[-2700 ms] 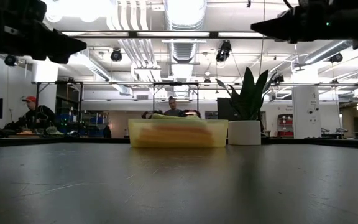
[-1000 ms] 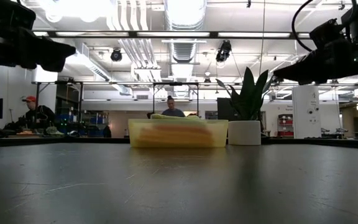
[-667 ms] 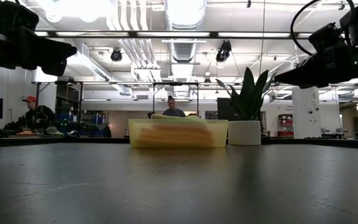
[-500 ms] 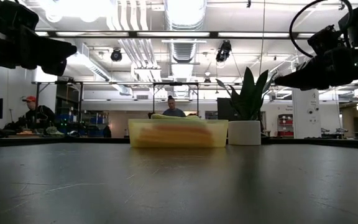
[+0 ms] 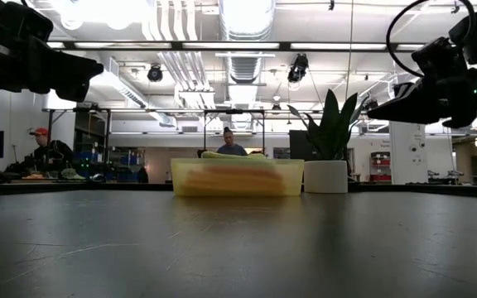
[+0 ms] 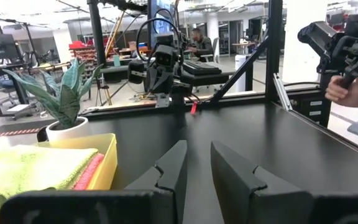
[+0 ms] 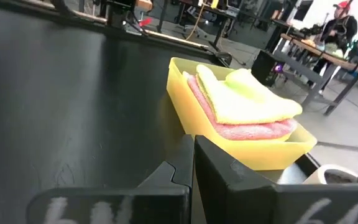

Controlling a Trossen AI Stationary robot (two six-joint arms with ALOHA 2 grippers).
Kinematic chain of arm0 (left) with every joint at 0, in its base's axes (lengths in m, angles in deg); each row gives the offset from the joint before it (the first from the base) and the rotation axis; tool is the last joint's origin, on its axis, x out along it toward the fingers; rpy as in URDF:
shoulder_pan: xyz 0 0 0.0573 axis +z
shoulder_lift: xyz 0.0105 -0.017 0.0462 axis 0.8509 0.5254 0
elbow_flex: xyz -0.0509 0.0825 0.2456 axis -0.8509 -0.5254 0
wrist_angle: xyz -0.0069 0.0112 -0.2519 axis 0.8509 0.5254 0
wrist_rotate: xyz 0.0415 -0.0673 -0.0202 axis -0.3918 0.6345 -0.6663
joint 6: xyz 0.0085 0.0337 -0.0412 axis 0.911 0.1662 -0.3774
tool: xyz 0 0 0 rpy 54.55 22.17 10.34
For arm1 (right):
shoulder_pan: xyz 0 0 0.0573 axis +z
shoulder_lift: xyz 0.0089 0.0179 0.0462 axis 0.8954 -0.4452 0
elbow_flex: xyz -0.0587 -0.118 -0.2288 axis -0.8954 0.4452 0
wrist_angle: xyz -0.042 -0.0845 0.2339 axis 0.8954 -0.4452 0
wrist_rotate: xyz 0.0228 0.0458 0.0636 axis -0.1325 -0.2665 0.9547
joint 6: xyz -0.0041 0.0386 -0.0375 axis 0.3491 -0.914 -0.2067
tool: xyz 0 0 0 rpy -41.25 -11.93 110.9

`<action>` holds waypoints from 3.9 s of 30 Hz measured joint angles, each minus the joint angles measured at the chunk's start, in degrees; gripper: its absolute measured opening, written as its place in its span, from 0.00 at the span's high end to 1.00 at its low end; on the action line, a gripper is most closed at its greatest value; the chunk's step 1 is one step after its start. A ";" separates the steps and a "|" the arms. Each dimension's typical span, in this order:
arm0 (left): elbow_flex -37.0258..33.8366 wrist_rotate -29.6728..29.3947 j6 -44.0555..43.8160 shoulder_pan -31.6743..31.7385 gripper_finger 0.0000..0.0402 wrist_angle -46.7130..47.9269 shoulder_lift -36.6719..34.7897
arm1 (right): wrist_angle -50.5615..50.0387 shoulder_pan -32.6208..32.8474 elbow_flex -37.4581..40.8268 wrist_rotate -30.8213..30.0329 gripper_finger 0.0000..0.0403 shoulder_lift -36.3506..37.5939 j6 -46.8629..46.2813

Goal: Fold microfiber towels
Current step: Return to Home Position

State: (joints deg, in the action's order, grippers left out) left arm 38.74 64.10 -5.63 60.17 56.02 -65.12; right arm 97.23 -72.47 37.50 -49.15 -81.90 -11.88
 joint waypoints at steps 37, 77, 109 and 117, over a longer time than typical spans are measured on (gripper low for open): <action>-0.07 0.00 0.18 0.00 0.86 -0.02 0.00 | -1.11 0.00 0.04 0.04 0.98 0.00 -7.21; -0.09 0.00 0.18 0.00 0.86 0.00 0.00 | -1.13 -0.01 0.07 0.04 0.98 0.00 -7.28; -0.09 0.02 0.18 0.00 0.86 0.00 0.00 | -1.11 -0.01 0.07 0.04 0.98 0.00 -7.26; -0.09 0.00 0.18 0.00 0.86 0.00 0.00 | -1.14 -0.02 0.07 0.04 0.98 0.00 -7.18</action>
State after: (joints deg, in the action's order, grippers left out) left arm 38.65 64.11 -5.45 60.17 56.02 -65.12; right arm 96.09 -72.49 37.57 -49.11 -81.90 -19.06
